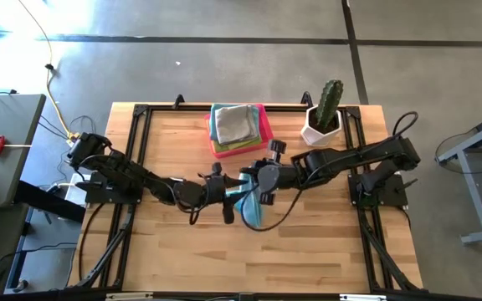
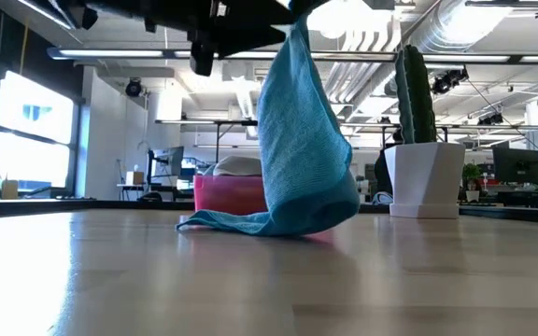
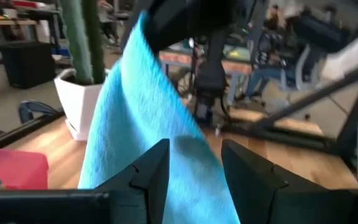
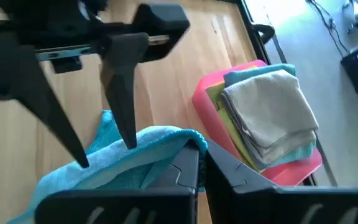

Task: Fold microfiber towels
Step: Fold the blue microfiber cloth

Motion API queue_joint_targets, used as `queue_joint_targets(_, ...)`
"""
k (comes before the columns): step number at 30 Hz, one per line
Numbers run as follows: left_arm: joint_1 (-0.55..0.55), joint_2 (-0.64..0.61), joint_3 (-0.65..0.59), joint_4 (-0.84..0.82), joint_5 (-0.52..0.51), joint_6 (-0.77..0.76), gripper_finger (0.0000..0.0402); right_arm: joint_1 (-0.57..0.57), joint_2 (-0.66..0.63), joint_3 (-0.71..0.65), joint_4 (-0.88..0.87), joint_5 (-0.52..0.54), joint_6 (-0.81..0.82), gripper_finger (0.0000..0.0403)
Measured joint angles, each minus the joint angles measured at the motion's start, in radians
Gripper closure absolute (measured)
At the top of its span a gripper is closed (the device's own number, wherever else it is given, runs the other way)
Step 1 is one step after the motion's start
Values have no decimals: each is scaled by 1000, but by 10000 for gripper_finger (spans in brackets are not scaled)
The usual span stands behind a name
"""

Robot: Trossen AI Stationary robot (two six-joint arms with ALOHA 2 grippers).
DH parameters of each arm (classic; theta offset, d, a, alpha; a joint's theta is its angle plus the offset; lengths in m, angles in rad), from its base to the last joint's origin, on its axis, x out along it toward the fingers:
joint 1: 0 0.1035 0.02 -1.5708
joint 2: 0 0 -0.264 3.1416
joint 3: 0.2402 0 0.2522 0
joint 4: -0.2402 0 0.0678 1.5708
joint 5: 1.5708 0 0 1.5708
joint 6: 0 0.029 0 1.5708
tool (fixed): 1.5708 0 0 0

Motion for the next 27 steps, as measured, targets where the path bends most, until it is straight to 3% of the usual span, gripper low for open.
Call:
queue_joint_targets(7, 0, 0, 71, -2, -45, 59, 264, -44, 0, 0, 1, 0, 69, 403)
queue_joint_targets(13, 1, 0, 123, -88, -272, 117, 264, -47, 0, 0, 2, 0, 69, 403)
queue_joint_targets(27, 29, 0, 168, -109, -285, 231, 264, -47, 0, 0, 42, -53, 88, 403)
